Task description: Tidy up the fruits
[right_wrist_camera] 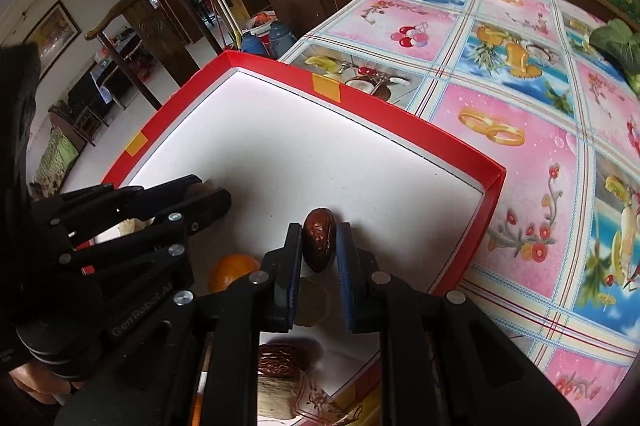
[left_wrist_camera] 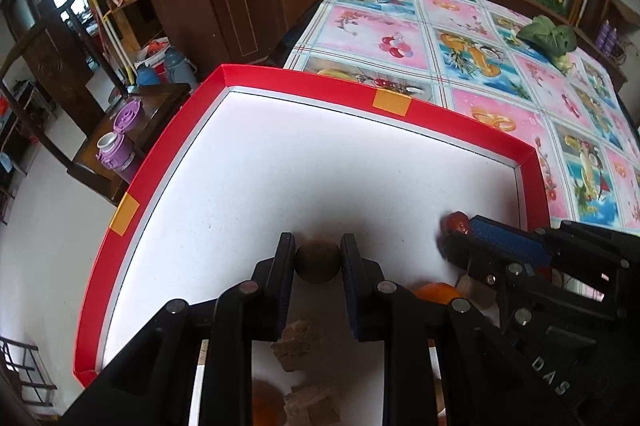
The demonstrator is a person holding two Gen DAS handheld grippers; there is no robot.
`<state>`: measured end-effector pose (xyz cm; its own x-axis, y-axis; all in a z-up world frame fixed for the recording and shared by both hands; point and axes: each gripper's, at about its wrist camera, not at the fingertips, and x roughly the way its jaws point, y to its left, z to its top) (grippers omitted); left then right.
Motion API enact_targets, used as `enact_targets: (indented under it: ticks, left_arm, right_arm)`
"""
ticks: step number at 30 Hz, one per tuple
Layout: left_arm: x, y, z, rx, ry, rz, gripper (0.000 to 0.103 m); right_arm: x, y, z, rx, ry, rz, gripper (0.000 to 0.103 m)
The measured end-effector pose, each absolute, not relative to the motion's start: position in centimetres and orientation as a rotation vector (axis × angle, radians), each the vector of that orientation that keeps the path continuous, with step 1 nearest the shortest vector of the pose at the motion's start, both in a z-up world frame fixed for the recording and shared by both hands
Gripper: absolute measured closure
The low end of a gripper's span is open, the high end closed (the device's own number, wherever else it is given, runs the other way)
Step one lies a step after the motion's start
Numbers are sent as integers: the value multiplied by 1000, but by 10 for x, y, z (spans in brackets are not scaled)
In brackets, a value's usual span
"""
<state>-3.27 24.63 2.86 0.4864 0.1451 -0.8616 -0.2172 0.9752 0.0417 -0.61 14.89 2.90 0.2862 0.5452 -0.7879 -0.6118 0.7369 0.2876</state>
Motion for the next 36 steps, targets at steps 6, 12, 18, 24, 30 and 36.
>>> enact_targets:
  ticks: [6,12,18,24,30,36]
  left_arm:
    - [-43,241,38,-39,978,297,50]
    - [-86,225,82,-1,772,354,33]
    - [-151,185,138,35,496,359,16]
    - [-190,155,165,11,392,307,9]
    - [-191,148,161,-31,412,361,0]
    - [-197,142,160,-3,410,431,0]
  right_arm:
    - [-13,135,39,-60,968,791,83]
    - [-41,87,75,-64,781,765,68]
    - [-76,29,115,-9,609,711,44]
    - [-118,-15,136,18,483,694,12]
    - [-137,-45,131,59,483,671,11]
    - [-146,-62,128,71,466,640,7]
